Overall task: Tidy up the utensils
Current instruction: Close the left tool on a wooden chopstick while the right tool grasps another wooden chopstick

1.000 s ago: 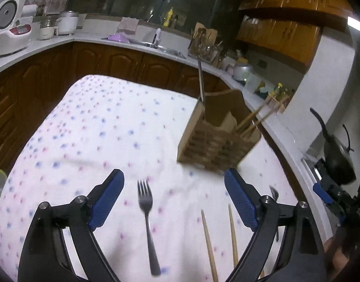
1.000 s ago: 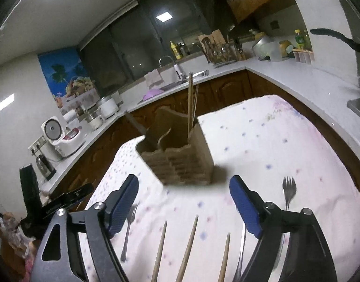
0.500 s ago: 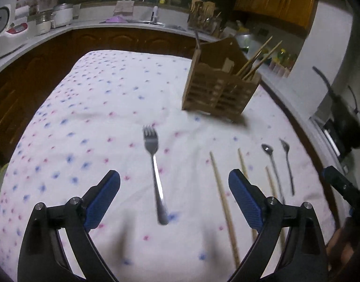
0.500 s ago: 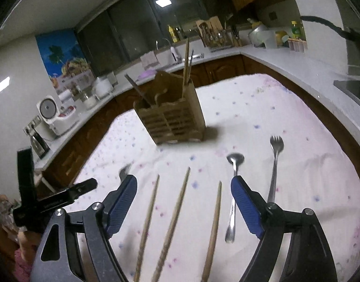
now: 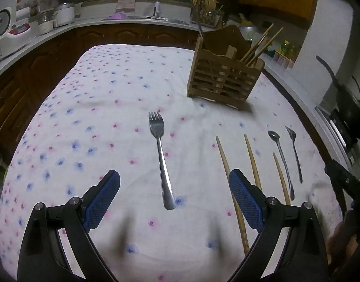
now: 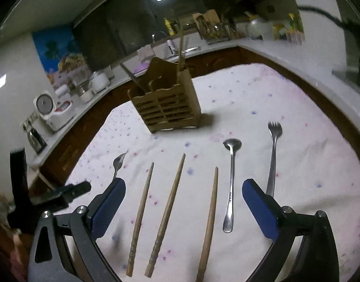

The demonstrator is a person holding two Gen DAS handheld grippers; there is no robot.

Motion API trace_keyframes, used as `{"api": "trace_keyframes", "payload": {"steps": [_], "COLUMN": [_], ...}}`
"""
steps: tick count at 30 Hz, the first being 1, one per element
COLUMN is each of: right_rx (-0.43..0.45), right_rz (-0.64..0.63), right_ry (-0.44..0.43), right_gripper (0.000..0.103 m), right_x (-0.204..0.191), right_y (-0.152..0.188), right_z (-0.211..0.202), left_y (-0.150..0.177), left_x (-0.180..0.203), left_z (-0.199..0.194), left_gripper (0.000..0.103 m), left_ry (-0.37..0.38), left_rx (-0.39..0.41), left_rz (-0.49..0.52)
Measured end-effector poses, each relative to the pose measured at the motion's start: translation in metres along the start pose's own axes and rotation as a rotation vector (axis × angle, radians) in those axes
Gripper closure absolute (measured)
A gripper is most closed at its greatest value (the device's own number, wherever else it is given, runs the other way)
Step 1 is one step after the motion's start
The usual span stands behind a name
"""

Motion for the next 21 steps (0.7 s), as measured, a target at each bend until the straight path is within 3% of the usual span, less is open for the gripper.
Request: {"api": "trace_keyframes", "payload": {"steps": [3,9,13,16,21], "right_rx": [-0.047,-0.06,-0.113,-0.154,-0.198], "right_rz": [-0.018,-0.112,-0.104,-0.088,-0.115], "right_ry": [0.004,0.024,0.03,0.041,0.043], "right_gripper": [0.002,0.005,0.045,0.05,0.069], "right_x": [0.002,-0.008,-0.005,0.001,-0.001], "right_y": [0.004,0.004,0.001,0.0,-0.001], "right_z": [0.01,0.022,0.041,0.056,0.075], "left_y": [0.002,0.002,0.0,-0.003,-0.014], "left_x": [0.001,0.007,0.012,0.014,0.022], "left_z": [0.004,0.022,0.034,0.043,0.068], "left_gripper": [0.007,0.007,0.007,0.007,0.007], "left_ry": [-0.005,-0.003,-0.008,-0.009,-0.002], "left_rx": [-0.014,-0.065,-0.105,-0.125,-0.176], "left_rz": [0.001,0.012,0.037,0.048,0.085]}}
Point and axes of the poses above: each gripper's, at about its wrist camera, not at the fingertips, and z roughly the way its jaws point, x to its right, y to its underside, the point moved 5 cm from there along z, roughly the way its jaws point, and after that the axes turned 15 degrees about y, right-handed, at the moved point
